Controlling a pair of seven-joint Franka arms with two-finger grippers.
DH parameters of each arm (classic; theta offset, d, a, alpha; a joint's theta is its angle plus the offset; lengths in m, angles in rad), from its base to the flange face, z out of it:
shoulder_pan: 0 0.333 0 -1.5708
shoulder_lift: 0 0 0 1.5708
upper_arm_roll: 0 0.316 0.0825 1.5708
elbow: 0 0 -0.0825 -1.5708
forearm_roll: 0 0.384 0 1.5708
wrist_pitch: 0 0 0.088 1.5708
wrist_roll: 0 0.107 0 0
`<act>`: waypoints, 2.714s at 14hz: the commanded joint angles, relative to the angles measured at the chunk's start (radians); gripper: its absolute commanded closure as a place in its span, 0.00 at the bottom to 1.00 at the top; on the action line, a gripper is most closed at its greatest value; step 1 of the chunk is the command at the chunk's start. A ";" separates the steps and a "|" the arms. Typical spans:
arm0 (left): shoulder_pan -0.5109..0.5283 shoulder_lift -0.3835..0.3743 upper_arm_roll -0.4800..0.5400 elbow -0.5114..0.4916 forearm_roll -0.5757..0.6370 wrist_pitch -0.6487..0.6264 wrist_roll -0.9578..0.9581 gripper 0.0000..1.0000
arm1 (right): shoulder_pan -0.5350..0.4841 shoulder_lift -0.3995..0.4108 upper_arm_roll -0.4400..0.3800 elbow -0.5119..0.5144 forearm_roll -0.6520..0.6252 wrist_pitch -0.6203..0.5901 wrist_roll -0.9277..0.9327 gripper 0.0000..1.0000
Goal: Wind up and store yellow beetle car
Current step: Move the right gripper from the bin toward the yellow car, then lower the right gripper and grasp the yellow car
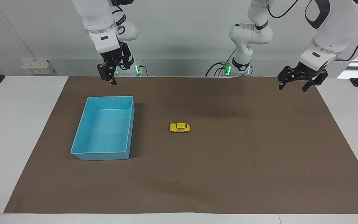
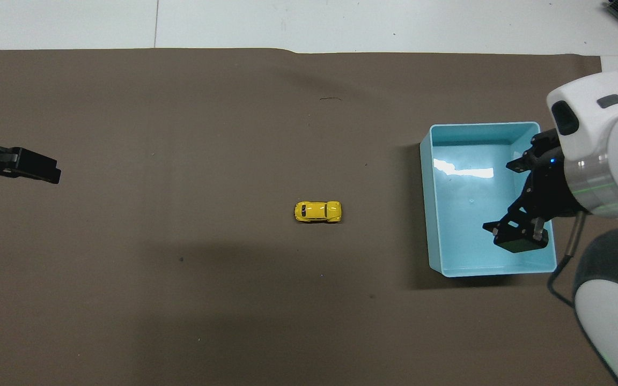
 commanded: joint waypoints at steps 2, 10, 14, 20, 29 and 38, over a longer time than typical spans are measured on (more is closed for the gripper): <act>0.015 0.007 -0.007 0.024 -0.014 -0.025 0.017 0.00 | 0.065 0.039 -0.003 -0.060 0.011 0.104 -0.075 0.00; 0.016 0.007 -0.007 0.024 -0.014 -0.025 0.017 0.00 | 0.179 0.196 -0.003 -0.103 0.005 0.337 -0.098 0.00; 0.016 0.007 -0.007 0.024 -0.014 -0.025 0.017 0.00 | 0.221 0.234 -0.003 -0.157 -0.009 0.410 -0.095 0.00; 0.016 0.007 -0.007 0.024 -0.014 -0.025 0.017 0.00 | 0.271 0.363 -0.003 -0.203 -0.018 0.634 -0.024 0.00; 0.016 0.007 -0.007 0.024 -0.014 -0.025 0.017 0.00 | 0.320 0.420 -0.003 -0.267 -0.052 0.771 0.022 0.04; 0.016 0.007 -0.007 0.024 -0.014 -0.025 0.017 0.00 | 0.329 0.428 -0.003 -0.278 -0.052 0.786 0.052 0.73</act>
